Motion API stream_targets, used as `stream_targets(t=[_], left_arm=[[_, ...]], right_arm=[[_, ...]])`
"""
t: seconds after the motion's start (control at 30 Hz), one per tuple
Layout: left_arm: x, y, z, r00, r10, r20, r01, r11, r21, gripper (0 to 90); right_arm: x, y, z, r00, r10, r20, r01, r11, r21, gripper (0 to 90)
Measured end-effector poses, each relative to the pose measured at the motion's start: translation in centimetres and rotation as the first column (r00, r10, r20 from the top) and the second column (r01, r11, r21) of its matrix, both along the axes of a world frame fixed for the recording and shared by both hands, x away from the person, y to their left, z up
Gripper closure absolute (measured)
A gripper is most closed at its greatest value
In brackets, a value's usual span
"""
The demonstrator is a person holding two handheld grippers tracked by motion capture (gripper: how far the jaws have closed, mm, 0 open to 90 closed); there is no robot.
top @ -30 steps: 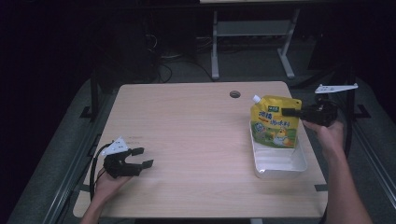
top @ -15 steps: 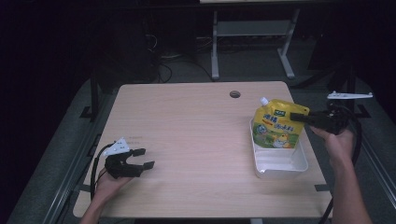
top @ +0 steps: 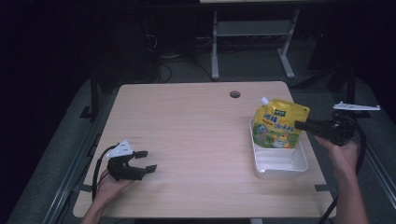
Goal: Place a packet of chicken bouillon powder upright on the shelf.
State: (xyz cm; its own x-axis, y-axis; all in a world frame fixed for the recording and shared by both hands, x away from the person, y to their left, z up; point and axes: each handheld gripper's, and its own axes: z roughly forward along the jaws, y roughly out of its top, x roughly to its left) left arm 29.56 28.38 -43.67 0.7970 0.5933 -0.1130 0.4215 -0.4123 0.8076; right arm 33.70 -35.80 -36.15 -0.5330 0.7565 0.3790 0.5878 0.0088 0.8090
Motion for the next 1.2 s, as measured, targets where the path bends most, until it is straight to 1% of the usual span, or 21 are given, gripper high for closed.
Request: stream_targets(t=[0.07, 0.1, 0.17, 0.2, 0.23, 0.33, 0.43, 0.47, 0.53, 0.63, 0.7, 0.77, 0.93, 1.07, 1.2], left_arm=[[-0.1, -0.1, 0.1, 1.0, 0.001, 0.002, -0.001, 1.0, 0.002, 26.5], [-0.1, -0.1, 0.1, 1.0, 0.001, 0.001, -0.001, 1.0, 0.001, 26.4], [-0.2, -0.1, 0.1, 1.0, 0.003, 0.002, -0.003, 1.0, 0.002, 26.2], [-0.2, -0.1, 0.1, 1.0, 0.004, 0.003, -0.004, 1.0, 0.001, 26.2], [-0.3, 0.0, 0.1, 1.0, 0.007, 0.002, -0.007, 1.0, -0.001, 26.2], [-0.2, 0.2, 0.2, 0.9999, 0.012, 0.002, -0.012, 0.9999, -0.009, 26.0], [-0.2, 0.3, 0.2, 0.9998, 0.019, -0.003, -0.019, 0.9997, -0.014, 25.7], [-0.2, 0.4, 0.2, 0.9998, 0.021, -0.003, -0.021, 0.9997, -0.012, 25.7], [-0.2, 0.5, 0.2, 0.9997, 0.024, -0.002, -0.024, 0.9997, -0.01, 25.6], [-0.3, 0.6, 0.3, 0.9997, 0.026, 0.004, -0.026, 0.9996, -0.011, 25.4], [-0.3, 0.6, 0.3, 0.9996, 0.029, 0.005, -0.029, 0.9995, -0.014, 25.3], [-0.4, 0.7, 0.4, 0.9995, 0.031, 0.004, -0.031, 0.9994, -0.017, 25.2], [-0.4, 0.8, 0.3, 0.9996, 0.029, 0.005, -0.029, 0.9995, -0.01, 25.0], [-0.3, 0.9, 0.1, 0.9996, 0.028, 0.0, -0.028, 0.9996, -0.005, 24.8], [-0.2, 1.0, 0.0, 0.9995, 0.03, -0.003, -0.031, 0.9995, -0.004, 24.6]], right_arm=[[-0.4, 0.0, -0.1, 1.0, -0.002, 0.0, 0.002, 1.0, -0.003, 52.8], [-0.6, 0.0, -0.2, 1.0, -0.006, 0.0, 0.006, 1.0, -0.013, 51.4], [-0.9, -0.2, -0.4, 0.9999, -0.015, -0.001, 0.015, 1.0, -0.018, 48.4], [-1.2, -0.4, -0.7, 0.9997, -0.022, -0.014, 0.022, 1.0, -0.023, 47.8], [-1.2, -0.4, -0.7, 0.9997, -0.022, -0.014, 0.022, 1.0, -0.023, 47.8], [-2.0, -0.7, -1.3, 0.9996, -0.025, -0.009, 0.025, 1.0, -0.016, 46.8], [-2.4, -0.7, -1.5, 0.9996, -0.026, -0.007, 0.026, 1.0, -0.012, 46.7], [-2.6, -0.8, -1.6, 0.9997, -0.025, -0.003, 0.025, 1.0, -0.017, 46.6], [-3.0, -0.8, -1.7, 0.9996, -0.028, -0.008, 0.028, 0.999, -0.024, 46.3], [-3.5, -0.7, -1.8, 0.9996, -0.026, -0.007, 0.025, 0.999, -0.025, 46.2], [-3.8, -0.5, -1.7, 0.9998, -0.019, 0.001, 0.019, 0.999, -0.027, 46.3], [-4.2, -0.1, -1.5, 0.9999, -0.006, 0.011, 0.006, 0.999, -0.033, 46.2], [-4.8, 1.4, -1.0, 0.9995, 0.025, 0.02, -0.024, 0.998, -0.052, 44.9], [-4.9, 3.2, -0.7, 0.9972, 0.07, 0.024, -0.069, 0.995, -0.069, 42.6], [-5.0, 5.2, -0.7, 0.9932, 0.114, 0.024, -0.111, 0.991, -0.077, 40.9]])
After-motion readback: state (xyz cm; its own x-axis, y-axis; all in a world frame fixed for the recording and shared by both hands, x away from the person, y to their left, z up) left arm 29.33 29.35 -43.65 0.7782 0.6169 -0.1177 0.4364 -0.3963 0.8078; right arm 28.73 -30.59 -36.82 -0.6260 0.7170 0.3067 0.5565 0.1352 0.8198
